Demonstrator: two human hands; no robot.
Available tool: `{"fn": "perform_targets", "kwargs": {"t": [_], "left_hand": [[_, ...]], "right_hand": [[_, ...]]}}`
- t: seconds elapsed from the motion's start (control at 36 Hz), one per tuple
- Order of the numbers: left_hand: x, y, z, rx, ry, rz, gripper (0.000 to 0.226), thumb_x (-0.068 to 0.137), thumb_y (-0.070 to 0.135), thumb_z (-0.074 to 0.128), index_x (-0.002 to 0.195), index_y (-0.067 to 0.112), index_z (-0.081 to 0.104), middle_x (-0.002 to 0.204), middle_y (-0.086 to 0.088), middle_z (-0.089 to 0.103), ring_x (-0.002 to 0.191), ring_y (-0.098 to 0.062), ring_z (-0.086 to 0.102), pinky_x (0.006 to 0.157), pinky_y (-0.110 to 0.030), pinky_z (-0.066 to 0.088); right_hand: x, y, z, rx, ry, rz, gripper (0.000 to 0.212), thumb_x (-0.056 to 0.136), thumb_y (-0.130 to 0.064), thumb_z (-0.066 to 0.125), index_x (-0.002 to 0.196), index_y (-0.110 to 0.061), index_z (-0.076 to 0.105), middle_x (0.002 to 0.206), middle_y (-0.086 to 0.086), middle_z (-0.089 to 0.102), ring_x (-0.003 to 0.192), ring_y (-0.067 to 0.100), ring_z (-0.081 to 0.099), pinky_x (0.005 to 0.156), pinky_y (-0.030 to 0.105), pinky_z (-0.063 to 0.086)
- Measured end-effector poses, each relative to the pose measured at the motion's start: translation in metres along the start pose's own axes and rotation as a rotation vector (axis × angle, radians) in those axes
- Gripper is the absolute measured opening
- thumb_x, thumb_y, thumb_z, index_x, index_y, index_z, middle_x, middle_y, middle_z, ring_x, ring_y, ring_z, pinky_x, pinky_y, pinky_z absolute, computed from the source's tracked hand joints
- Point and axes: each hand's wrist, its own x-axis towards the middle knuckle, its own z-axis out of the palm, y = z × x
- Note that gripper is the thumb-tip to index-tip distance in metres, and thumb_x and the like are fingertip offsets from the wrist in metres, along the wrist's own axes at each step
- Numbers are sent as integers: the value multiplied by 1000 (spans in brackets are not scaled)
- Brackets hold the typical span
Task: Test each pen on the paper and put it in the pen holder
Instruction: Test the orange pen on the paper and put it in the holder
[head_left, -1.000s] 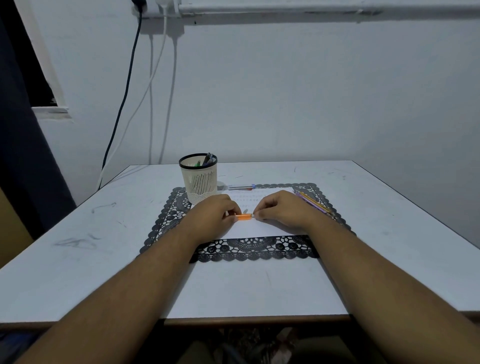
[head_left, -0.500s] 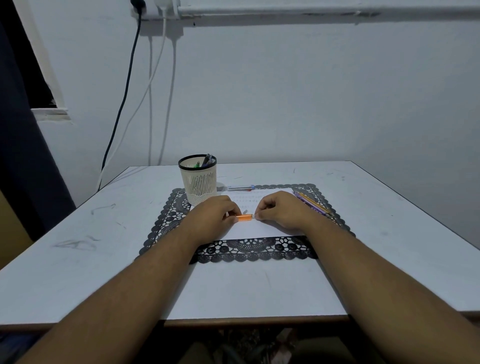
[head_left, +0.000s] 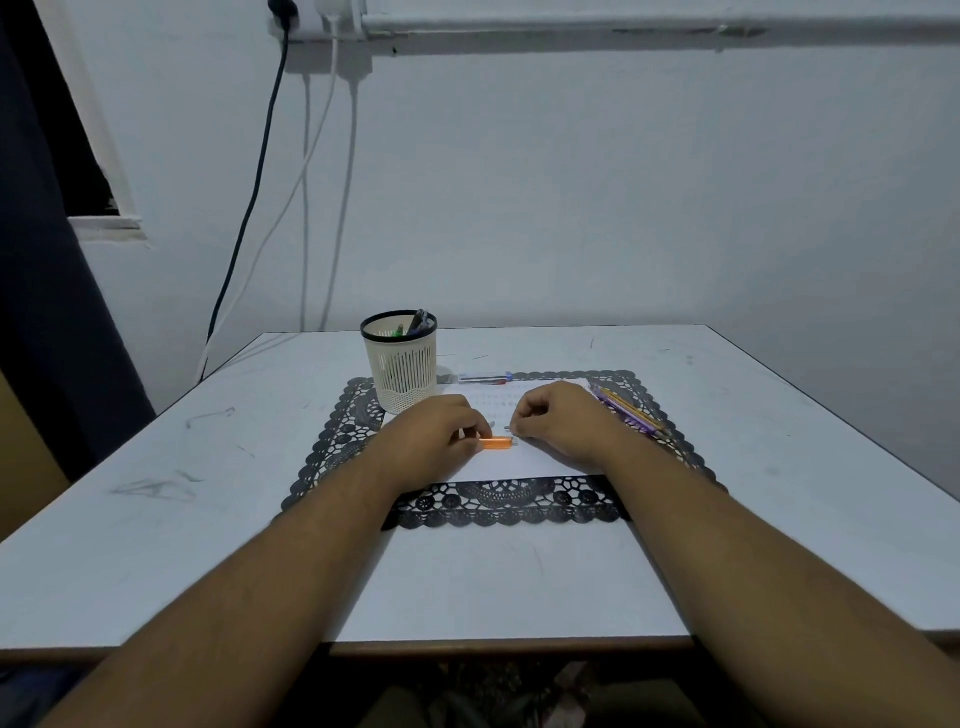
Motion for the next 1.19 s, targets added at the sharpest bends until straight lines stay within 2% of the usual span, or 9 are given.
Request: {"fn": "perform_targets", "kwargs": {"t": [0.17, 0.36, 0.5, 0.61, 0.69, 0.81, 0.94, 1.11, 1.19], "left_hand": [[0, 2, -1, -4, -8, 4, 21, 96, 29, 66, 115, 29, 74, 99, 11, 60, 89, -7, 56, 81, -35, 51], [-1, 0, -4, -34, -18, -43, 19, 94, 31, 69, 113, 29, 72, 99, 13, 59, 89, -3, 56, 80, -25, 49], [-5, -5, -9, -101, -35, -134, 14, 89, 22, 66, 99, 30, 70, 97, 12, 60, 86, -3, 57, 75, -24, 47], [-6, -4, -9, -103, -26, -160, 14, 89, 18, 63, 94, 29, 70, 94, 13, 61, 84, -2, 57, 73, -23, 46], [-5, -1, -7, -77, -14, -148, 13, 93, 20, 62, 98, 29, 70, 94, 14, 61, 84, -2, 57, 74, -25, 48], [-1, 1, -4, -34, 11, -106, 10, 96, 25, 64, 102, 28, 72, 94, 15, 59, 85, -3, 56, 79, -30, 50], [3, 4, 1, 2, 60, -107, 9, 96, 30, 64, 102, 32, 71, 92, 15, 55, 84, -2, 52, 78, -30, 48], [-1, 4, -1, -32, 83, -149, 9, 96, 35, 65, 103, 30, 70, 92, 14, 57, 85, -1, 54, 78, -31, 50], [-1, 5, -2, -46, 81, -155, 10, 95, 36, 66, 101, 29, 70, 92, 14, 57, 85, -1, 54, 78, -31, 51]], "right_hand": [[3, -9, 7, -27, -15, -52, 11, 86, -16, 75, 78, -23, 78, 76, -7, 74, 74, 8, 66, 73, 30, 52], [3, -3, 3, -2, 28, -51, 13, 91, -20, 73, 83, -27, 80, 82, -11, 76, 84, 9, 70, 80, 31, 55], [-1, 11, -6, 154, 91, 6, 14, 90, -15, 74, 79, -22, 81, 85, -3, 78, 88, 16, 72, 84, 39, 57], [-4, 11, -14, 249, 155, 55, 11, 92, -5, 71, 85, -7, 79, 93, 13, 76, 83, 14, 66, 68, 14, 52], [-2, 11, -14, 258, 177, 81, 13, 93, -6, 68, 86, -6, 78, 96, 14, 76, 84, 16, 64, 64, 12, 48], [9, 8, -15, 204, 188, 109, 15, 97, -10, 65, 92, -5, 79, 93, 6, 76, 79, 9, 63, 50, 4, 41], [35, 3, -18, 87, 181, 103, 11, 95, -14, 69, 92, -10, 78, 93, 3, 75, 86, 15, 66, 69, 26, 47], [68, 2, -8, -148, 201, 89, 11, 94, -21, 66, 102, -23, 73, 96, -6, 66, 93, 17, 62, 73, 29, 47], [77, 1, -6, -255, 135, 66, 32, 98, -18, 59, 128, -25, 66, 123, 0, 64, 116, 20, 59, 95, 34, 47]]}}
